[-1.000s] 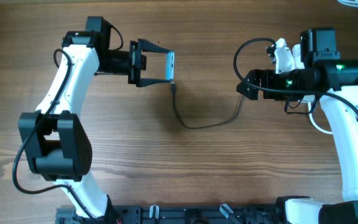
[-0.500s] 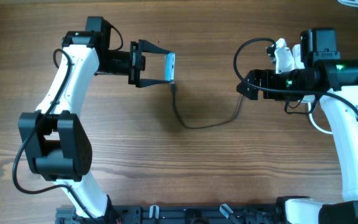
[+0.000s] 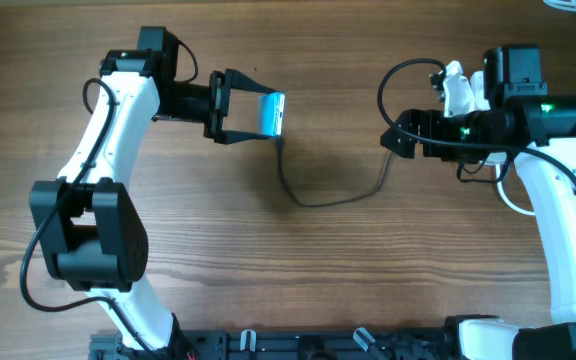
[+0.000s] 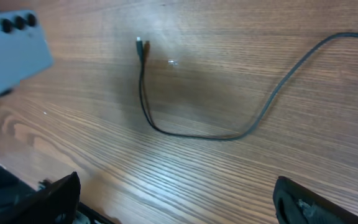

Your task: Plug charger to phone and switch on socket

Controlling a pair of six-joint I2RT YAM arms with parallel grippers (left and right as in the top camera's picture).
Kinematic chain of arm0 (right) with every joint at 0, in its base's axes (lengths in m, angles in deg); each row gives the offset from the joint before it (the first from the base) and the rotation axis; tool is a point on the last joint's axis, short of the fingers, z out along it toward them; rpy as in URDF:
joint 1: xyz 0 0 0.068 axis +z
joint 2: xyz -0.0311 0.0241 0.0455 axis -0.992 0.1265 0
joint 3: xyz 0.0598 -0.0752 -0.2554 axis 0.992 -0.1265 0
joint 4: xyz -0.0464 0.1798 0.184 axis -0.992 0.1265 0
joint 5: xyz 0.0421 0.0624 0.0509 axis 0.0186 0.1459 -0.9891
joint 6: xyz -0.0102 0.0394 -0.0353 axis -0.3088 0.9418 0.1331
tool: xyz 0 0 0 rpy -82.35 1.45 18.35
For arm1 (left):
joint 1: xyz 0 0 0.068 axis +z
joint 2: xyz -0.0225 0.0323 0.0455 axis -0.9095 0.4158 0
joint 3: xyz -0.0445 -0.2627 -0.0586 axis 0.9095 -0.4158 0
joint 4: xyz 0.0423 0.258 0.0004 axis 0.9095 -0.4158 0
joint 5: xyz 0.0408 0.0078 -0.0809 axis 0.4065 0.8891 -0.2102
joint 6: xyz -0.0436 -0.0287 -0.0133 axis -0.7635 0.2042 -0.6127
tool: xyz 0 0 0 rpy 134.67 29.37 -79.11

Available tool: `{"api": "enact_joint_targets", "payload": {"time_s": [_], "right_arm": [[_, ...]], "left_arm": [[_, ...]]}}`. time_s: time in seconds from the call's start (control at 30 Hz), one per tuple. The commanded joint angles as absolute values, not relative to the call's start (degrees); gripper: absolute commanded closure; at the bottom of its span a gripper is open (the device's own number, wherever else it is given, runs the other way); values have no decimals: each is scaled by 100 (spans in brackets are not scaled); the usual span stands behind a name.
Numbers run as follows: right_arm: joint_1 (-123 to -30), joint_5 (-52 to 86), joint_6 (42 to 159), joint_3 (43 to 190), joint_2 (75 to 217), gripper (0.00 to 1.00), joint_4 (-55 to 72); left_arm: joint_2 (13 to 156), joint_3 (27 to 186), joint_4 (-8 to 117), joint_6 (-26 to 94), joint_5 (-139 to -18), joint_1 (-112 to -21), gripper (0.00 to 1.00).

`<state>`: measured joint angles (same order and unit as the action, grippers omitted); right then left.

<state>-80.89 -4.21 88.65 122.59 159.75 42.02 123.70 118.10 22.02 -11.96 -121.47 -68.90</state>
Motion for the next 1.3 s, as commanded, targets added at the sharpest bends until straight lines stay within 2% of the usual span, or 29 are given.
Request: {"api": "enact_joint_targets", "payload": {"time_s": [0.0, 0.17, 0.37, 0.5, 0.77, 1.13, 1.27], "right_arm": [[-8064, -1083, 8961, 12309, 16034, 0, 4064], [-8064, -1378, 9005, 12309, 16034, 0, 3918], [-7730, -1415, 9746, 12232, 16034, 0, 3417], [-7144, -1231, 10159, 12103, 16044, 1, 2943], [-6095, -115, 11544, 11747, 16123, 2, 2309], [-5437, -178, 11857, 11747, 16962, 26, 1564], [-5363, -184, 11859, 11747, 17244, 30, 1266]], "left_arm": [[12136, 11952, 2198, -1307, -11114, -7010, 96], [12136, 11952, 2200, -1755, -10163, -7213, 96], [12136, 11952, 2336, -2649, -8771, -7626, 96], [12136, 11952, 2473, -3073, -8392, -7875, 96], [12136, 11954, 2696, -3095, -8390, -8070, 96], [12136, 11954, 2698, -3091, -8670, -8070, 96], [12136, 11954, 2698, -3089, -8670, -8070, 96]]}}
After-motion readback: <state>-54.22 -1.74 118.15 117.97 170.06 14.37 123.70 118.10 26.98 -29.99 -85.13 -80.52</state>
